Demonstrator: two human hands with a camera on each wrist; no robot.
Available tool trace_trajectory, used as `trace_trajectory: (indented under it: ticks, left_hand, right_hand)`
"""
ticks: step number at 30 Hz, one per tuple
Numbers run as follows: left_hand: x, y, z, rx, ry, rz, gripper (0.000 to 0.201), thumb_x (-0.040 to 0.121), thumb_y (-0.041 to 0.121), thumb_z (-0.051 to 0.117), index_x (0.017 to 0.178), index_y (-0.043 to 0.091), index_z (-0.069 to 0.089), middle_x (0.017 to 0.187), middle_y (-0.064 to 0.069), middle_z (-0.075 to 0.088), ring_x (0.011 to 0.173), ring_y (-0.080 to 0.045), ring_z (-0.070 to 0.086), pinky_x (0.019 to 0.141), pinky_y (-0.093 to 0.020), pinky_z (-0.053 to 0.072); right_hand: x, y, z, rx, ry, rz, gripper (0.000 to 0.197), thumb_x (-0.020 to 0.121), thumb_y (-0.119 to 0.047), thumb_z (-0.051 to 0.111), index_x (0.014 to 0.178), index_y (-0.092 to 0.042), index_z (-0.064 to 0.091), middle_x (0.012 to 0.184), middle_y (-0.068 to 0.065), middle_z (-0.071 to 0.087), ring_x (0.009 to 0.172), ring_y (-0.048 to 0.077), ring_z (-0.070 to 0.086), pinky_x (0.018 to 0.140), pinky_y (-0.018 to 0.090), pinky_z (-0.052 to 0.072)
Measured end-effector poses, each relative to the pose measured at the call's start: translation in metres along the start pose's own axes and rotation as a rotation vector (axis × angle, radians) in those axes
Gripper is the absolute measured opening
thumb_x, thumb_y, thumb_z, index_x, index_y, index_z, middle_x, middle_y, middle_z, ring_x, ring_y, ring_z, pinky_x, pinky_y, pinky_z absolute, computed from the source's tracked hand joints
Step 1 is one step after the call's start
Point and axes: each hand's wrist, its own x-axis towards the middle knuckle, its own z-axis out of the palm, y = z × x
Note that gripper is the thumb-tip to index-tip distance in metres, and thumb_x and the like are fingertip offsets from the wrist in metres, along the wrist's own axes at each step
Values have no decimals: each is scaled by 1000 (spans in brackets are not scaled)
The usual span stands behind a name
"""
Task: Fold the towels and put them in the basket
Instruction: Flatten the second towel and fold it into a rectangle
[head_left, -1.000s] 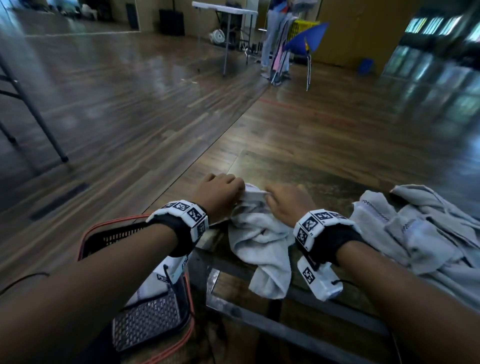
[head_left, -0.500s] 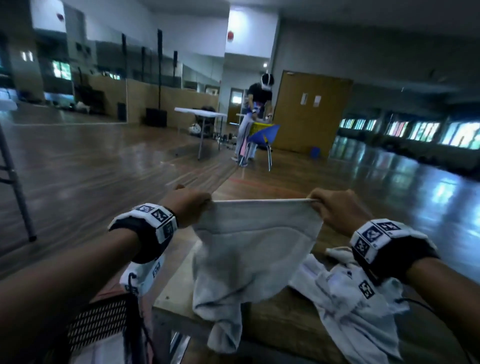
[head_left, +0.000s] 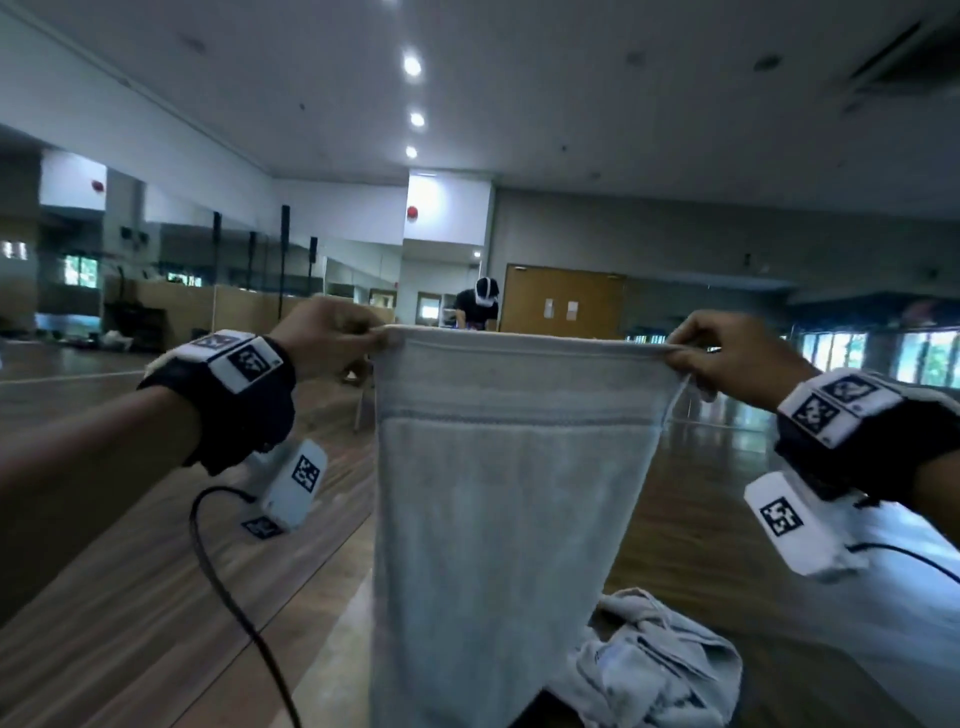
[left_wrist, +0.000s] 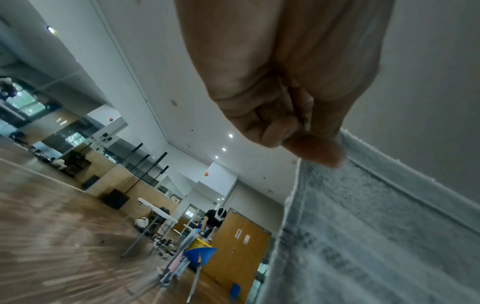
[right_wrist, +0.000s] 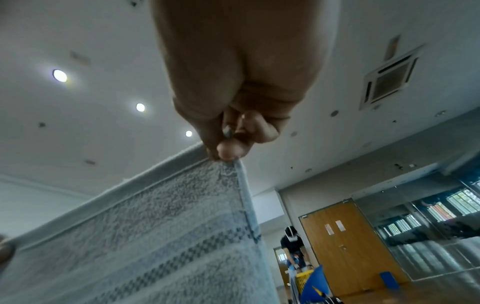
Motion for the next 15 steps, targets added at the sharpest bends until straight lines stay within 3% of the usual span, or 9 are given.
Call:
trace_trajectory:
  ticks: [3,7,10,12,15]
  left_hand:
    - [18,31,-16,-242,62,-51,18,83,25,66,90,8,68,72,-8,68,48,-3,64,43,-14,49]
    - [36,60,-24,-455,139,-63,19,84,21,65,95,5,65,86,-12,70,57,-9,69,51,-15,54]
    - [48,65,-16,-490,191,-78,19,85,17,64,96,1,63,86,-14,69,56,-10,69,49,-15,53]
    - [53,57,-6,-477,172,-101,19,86,17,64,96,2,61,89,-16,69,59,-12,71,49,-16,54]
    - [58,27,14,-424,89,-154,16,85,18,64,92,4,60,97,-20,69,77,-22,72,65,-30,61]
  right_hand:
    - [18,-11,-27,187,113,27,11,83,-5,65,77,-14,62,47,-7,64,33,5,53,35,17,42]
    - [38,-20,-46,381,208,50,14,82,-2,65,77,-15,62,54,2,68,41,6,62,38,15,47]
    - [47,-16,-41,454,217,82,11,83,-2,65,79,-12,62,59,3,69,47,9,66,41,16,50]
    - [49,-8,-27,483,191,123,10,85,0,63,80,-10,60,70,12,68,49,11,68,43,18,53]
    - [46,13,1,463,112,207,9,86,0,61,82,-8,60,79,18,68,53,13,69,44,20,54]
